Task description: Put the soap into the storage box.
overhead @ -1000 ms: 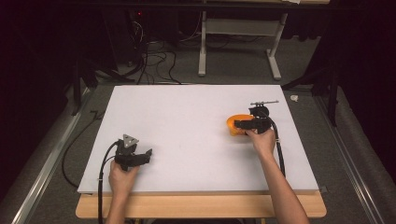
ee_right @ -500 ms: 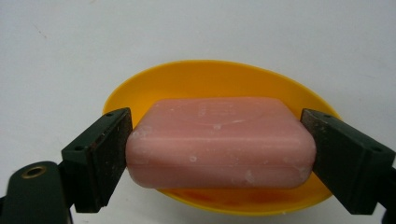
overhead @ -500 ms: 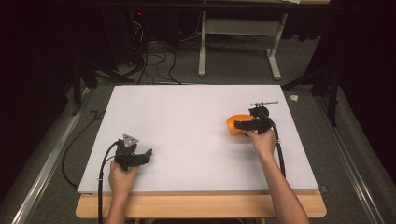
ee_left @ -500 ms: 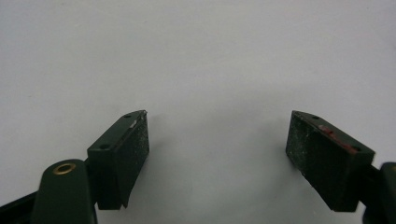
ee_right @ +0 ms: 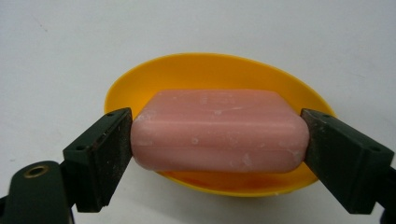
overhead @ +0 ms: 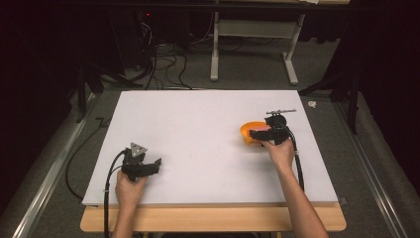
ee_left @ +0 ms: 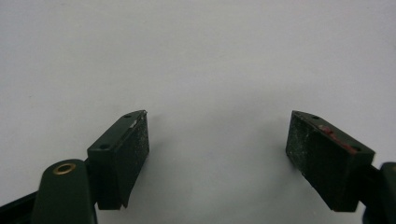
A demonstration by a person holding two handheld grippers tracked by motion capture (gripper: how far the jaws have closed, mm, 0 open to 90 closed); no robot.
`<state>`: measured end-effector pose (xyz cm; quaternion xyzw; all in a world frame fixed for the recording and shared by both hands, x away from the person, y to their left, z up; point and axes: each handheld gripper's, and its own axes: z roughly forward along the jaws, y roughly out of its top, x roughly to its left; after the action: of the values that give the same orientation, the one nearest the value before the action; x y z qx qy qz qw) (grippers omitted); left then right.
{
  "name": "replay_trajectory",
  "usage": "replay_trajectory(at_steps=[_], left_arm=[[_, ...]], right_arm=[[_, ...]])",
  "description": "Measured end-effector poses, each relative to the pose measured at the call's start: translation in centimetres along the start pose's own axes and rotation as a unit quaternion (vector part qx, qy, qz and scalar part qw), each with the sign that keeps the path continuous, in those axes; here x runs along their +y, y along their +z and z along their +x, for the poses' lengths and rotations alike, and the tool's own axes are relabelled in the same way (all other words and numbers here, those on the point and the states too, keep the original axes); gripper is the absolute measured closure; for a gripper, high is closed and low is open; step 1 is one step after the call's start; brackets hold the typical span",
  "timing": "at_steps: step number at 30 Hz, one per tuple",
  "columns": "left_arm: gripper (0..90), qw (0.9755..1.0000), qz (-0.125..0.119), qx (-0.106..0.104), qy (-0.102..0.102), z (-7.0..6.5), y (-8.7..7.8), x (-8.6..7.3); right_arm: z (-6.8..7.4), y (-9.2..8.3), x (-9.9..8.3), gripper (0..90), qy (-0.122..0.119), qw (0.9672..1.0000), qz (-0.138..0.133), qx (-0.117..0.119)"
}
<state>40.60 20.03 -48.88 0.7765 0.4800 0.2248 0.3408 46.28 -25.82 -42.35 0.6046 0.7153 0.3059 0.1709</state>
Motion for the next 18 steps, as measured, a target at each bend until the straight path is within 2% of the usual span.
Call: replay_trajectory(at_steps=[15, 18], left_arm=[[22.3, 1.0000, -0.001, -0.003, -0.002, 0.1, 0.0, 0.0], [22.3, 1.0000, -0.002, -0.001, 0.000, 0.0, 0.0, 0.0]], right_arm=[[-0.4, -1.2, -0.7, 14.0, 0.004, 0.9998, -0.017, 0.007], [-0.2, -1.7, -0.8, 14.0, -0.002, 0.9998, -0.019, 0.006]])
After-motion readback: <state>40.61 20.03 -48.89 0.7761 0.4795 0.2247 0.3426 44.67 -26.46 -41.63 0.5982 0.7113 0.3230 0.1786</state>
